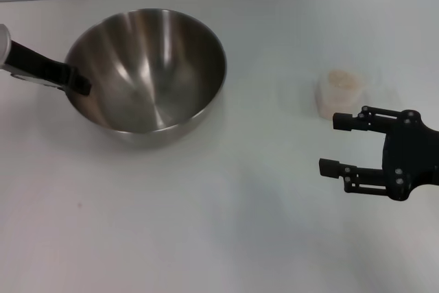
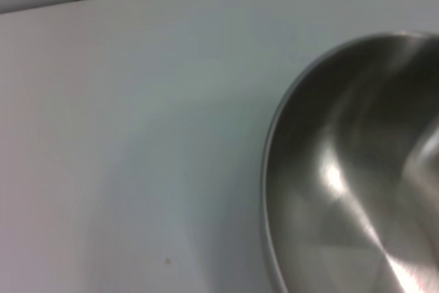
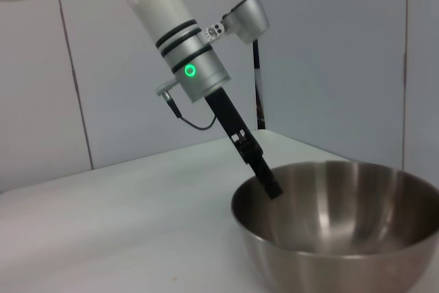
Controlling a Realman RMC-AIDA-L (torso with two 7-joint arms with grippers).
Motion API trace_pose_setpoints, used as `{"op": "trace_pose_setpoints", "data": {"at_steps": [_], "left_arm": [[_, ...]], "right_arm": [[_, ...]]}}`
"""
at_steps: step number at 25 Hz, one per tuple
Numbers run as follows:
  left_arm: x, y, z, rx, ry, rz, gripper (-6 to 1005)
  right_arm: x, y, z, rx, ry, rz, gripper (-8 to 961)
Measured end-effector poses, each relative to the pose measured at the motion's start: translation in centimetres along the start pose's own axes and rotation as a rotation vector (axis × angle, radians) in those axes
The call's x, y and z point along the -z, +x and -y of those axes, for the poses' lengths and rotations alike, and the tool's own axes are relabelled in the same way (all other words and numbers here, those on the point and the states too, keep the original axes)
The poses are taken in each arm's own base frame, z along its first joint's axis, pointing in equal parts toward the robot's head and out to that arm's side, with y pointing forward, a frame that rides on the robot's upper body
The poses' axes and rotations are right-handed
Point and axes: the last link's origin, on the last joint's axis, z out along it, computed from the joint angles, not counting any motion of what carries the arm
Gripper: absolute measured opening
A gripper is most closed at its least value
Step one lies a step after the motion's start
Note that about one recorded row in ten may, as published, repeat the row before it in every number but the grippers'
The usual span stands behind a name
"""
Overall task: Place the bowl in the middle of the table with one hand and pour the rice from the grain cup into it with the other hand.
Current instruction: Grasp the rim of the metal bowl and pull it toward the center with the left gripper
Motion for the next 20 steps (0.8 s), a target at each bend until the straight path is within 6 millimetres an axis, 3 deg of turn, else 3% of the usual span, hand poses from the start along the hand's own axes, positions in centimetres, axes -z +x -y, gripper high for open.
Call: {"op": "trace_pose_setpoints", "data": {"at_steps": [7, 20], "left_arm": [[-0.69, -0.11, -0.8, -0.044, 0.0, 0.034, 300], [-0.43, 0.4, -1.12, -0.074, -0.002, 0.028, 46]], "right_arm": [[0.11, -0.05, 0.2, -0.004, -0.009, 0.007, 741], [0.54, 0.27, 0.17, -0.01, -0.011, 0.013, 740]]}}
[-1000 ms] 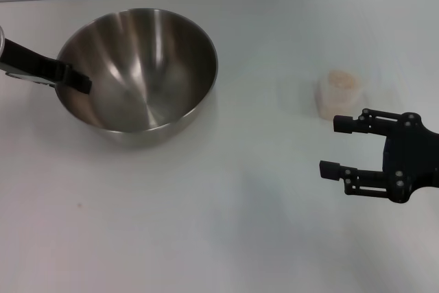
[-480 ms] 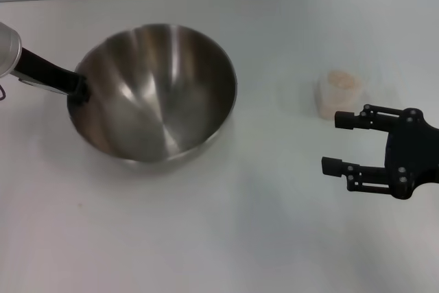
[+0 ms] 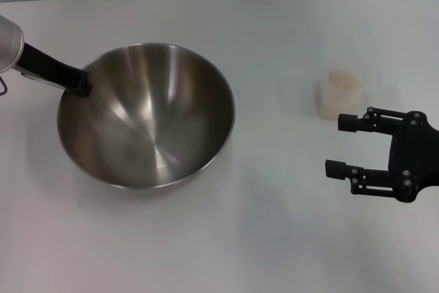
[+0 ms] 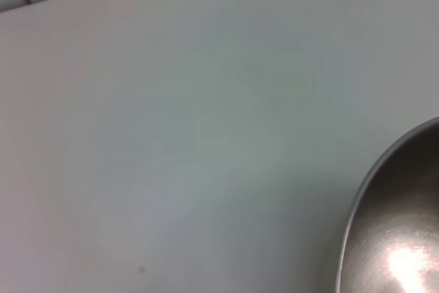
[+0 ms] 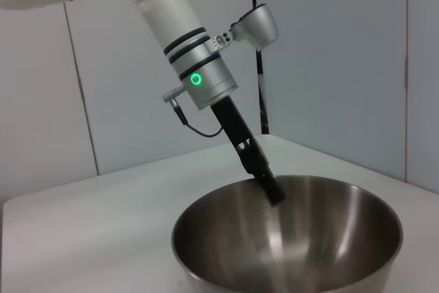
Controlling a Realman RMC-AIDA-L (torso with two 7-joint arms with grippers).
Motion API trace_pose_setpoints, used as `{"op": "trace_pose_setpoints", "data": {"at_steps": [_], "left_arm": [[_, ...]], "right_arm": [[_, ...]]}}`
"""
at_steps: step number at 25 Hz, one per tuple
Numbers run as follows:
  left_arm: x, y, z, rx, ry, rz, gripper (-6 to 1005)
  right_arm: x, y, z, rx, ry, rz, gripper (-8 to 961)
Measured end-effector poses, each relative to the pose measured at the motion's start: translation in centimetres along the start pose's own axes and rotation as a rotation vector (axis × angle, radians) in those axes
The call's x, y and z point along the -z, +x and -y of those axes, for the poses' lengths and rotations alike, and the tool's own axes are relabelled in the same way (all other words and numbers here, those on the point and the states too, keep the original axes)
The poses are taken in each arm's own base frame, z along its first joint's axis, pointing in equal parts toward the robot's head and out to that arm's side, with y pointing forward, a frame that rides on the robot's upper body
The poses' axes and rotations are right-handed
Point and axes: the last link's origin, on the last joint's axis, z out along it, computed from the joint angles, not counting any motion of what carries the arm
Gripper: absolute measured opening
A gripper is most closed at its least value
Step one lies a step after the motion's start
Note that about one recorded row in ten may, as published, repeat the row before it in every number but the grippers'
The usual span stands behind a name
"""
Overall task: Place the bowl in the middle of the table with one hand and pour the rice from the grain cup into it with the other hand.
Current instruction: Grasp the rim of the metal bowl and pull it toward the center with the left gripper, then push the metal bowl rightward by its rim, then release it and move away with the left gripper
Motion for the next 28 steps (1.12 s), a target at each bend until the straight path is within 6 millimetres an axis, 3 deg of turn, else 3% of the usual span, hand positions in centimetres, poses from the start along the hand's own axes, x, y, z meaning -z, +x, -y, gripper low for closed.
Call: {"op": "trace_pose_setpoints", "data": {"at_steps": [8, 18, 28], "left_arm": [[0.1, 0.9, -1.1, -0.057, -0.027, -0.009, 39], [1.4, 3.9, -4.2, -0.183, -0.14, -0.089, 35], [-0.1, 4.7, -6.8, -0.239, -0.191, -0.096, 36]], "right_arm": [[-0.2, -0.2, 0.1, 0.007, -0.006, 0.002, 740], [-0.4, -0.3, 0.0, 0.025, -0.028, 0.008, 740], [-0.5, -0.3, -0.1, 0.025, -0.038, 0.014, 740]]}}
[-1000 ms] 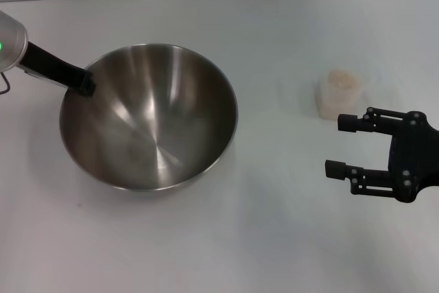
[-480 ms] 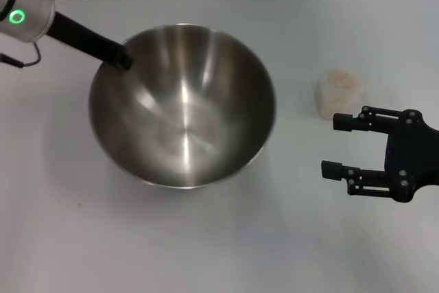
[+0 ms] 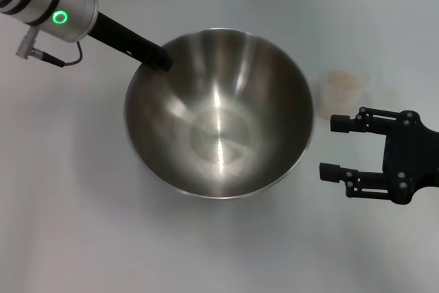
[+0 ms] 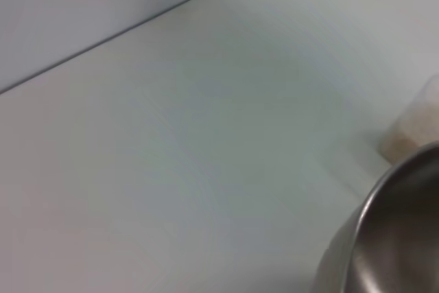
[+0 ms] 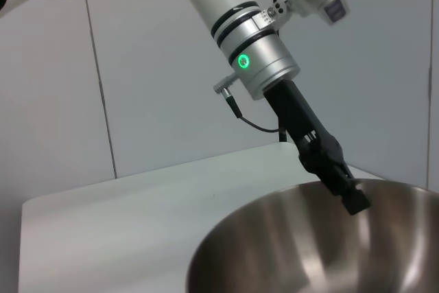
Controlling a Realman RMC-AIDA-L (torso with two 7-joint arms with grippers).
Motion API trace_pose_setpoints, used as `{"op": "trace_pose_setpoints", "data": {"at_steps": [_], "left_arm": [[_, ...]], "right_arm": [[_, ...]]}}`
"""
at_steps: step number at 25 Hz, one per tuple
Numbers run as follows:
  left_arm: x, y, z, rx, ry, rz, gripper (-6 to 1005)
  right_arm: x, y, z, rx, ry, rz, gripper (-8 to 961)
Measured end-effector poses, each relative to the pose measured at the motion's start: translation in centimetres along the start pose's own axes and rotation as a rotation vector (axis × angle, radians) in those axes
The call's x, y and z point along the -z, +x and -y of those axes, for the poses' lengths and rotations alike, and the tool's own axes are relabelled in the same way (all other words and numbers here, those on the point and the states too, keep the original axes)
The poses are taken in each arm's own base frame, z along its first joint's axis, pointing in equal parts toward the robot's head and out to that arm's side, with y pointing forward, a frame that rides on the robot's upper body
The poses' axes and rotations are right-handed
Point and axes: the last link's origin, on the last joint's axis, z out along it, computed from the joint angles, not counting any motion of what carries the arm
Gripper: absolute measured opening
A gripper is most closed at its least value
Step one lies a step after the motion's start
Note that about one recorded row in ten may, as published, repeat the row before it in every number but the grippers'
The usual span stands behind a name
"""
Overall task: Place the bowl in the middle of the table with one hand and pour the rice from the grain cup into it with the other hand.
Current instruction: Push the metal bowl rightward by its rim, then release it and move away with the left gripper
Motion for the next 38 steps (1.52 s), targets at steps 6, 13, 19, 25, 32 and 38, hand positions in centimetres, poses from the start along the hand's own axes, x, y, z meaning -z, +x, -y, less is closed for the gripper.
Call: {"op": "trace_pose_setpoints", "data": {"at_steps": [6, 13, 19, 25, 32, 38], "left_arm": [[-0.5, 0.2, -0.1, 0.024, -0.025, -0.049, 36], [-1.6, -0.4, 0.2, -0.004, -0.016, -0.044, 35], [-1.9, -0.3, 0.3, -0.017, -0.001, -0.045, 36], [-2.0, -0.3, 0.4, -0.017, 0.005, -0.05, 48], [-2.0, -0.3, 0.7, -0.022, 0.023, -0.055, 132], [-2.0, -0.3, 0.8, -0.04, 0.033, -0.059, 191]], "right_arm": [[0.0, 0.1, 0.0, -0.002, 0.0, 0.001, 740], [0.0, 0.1, 0.0, 0.009, 0.003, 0.002, 740], [0.1, 0.0, 0.1, 0.013, 0.003, 0.002, 740], [0.2, 0.0, 0.2, 0.013, 0.008, 0.003, 740], [0.2, 0.0, 0.1, 0.012, 0.007, 0.003, 740], [0.2, 0.0, 0.1, 0.012, 0.007, 0.003, 740]]}}
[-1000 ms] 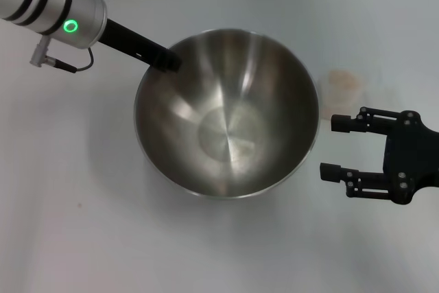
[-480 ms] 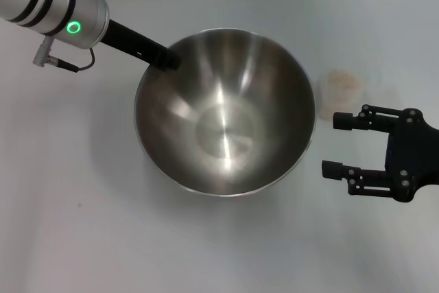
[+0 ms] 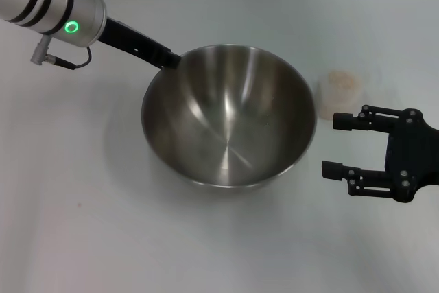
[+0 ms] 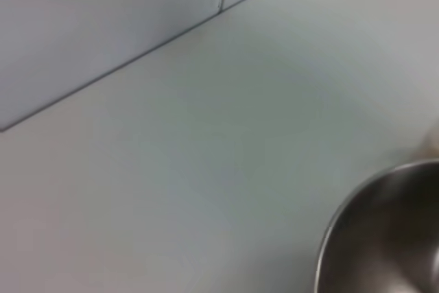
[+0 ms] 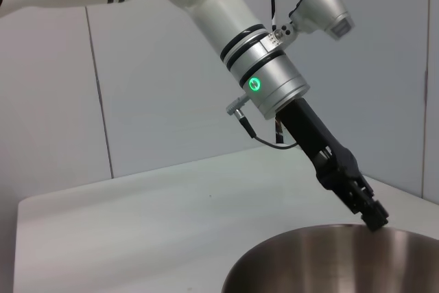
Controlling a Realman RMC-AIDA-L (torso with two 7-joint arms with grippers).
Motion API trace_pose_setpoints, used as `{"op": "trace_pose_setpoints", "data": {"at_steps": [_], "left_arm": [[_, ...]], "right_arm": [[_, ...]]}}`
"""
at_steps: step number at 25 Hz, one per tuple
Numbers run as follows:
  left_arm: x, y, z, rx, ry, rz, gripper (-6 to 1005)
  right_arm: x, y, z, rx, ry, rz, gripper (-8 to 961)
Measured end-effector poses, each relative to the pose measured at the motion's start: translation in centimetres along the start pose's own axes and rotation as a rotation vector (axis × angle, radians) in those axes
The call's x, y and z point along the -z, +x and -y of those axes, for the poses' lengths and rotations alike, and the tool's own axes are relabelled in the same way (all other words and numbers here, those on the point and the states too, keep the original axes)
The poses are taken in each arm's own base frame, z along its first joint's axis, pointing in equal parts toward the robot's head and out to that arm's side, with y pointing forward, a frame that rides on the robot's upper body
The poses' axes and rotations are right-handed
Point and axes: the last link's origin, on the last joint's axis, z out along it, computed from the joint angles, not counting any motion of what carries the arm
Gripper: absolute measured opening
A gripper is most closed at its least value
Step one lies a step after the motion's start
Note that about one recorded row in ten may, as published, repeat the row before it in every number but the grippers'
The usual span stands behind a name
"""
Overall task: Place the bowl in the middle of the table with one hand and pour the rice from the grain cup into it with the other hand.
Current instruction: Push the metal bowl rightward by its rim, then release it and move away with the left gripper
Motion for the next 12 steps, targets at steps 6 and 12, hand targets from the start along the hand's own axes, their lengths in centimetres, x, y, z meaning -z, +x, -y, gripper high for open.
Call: {"op": "trace_pose_setpoints", "data": {"at_steps": [6, 12], "left_arm": [[0.6, 0.2, 1.2, 0.007, 0.063, -0.065, 260], [1.7, 0.5, 2.2, 0.002, 0.129, -0.132, 393]], "right_arm": [[0.0, 0.0, 0.0, 0.001, 0.0, 0.0, 741], [0.0, -0.1, 0.1, 0.002, 0.003, 0.001, 741]]}}
